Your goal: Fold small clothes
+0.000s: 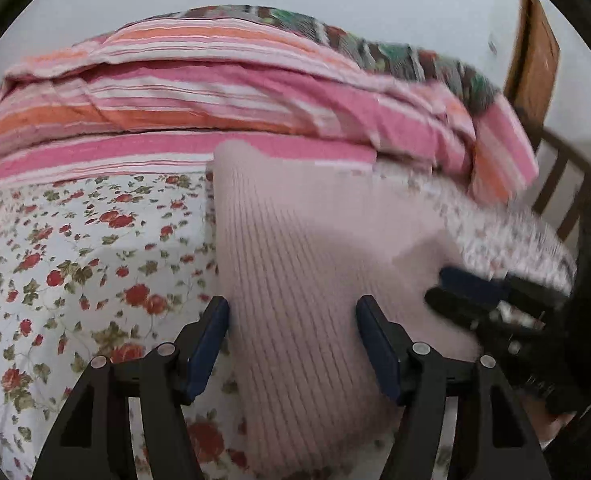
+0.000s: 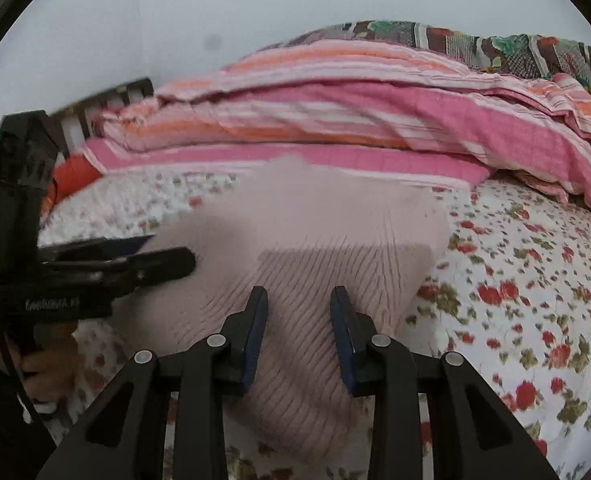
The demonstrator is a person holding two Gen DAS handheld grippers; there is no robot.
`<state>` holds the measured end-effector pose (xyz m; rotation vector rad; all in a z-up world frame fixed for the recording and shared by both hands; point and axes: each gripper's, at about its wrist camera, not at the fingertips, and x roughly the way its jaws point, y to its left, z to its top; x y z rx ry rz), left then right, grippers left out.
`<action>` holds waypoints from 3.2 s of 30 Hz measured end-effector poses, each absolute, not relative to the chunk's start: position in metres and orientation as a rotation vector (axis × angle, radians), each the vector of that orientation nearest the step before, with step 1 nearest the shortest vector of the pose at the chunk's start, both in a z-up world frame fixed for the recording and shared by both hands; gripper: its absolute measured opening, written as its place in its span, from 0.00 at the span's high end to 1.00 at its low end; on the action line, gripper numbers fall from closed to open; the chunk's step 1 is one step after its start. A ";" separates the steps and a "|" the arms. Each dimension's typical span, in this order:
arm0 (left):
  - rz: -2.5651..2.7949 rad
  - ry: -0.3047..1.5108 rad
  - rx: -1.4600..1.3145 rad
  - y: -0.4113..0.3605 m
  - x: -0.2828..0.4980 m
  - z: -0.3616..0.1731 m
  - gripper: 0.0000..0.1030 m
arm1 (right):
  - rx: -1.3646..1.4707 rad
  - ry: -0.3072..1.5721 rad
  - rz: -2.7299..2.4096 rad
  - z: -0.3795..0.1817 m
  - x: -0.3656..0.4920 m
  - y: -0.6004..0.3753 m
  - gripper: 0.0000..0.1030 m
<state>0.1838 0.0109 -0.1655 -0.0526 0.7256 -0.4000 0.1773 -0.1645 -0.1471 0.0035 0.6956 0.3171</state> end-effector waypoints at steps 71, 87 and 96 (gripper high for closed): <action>-0.390 0.727 -0.014 0.010 0.262 -0.151 0.63 | 0.329 0.749 0.279 -0.139 0.252 -0.245 0.65; -0.385 0.681 -0.075 0.023 0.207 -0.162 0.56 | 0.118 0.800 0.131 -0.152 0.242 -0.224 0.70; -0.381 0.666 -0.062 0.024 0.198 -0.162 0.56 | 0.124 0.680 0.240 -0.126 0.216 -0.207 0.64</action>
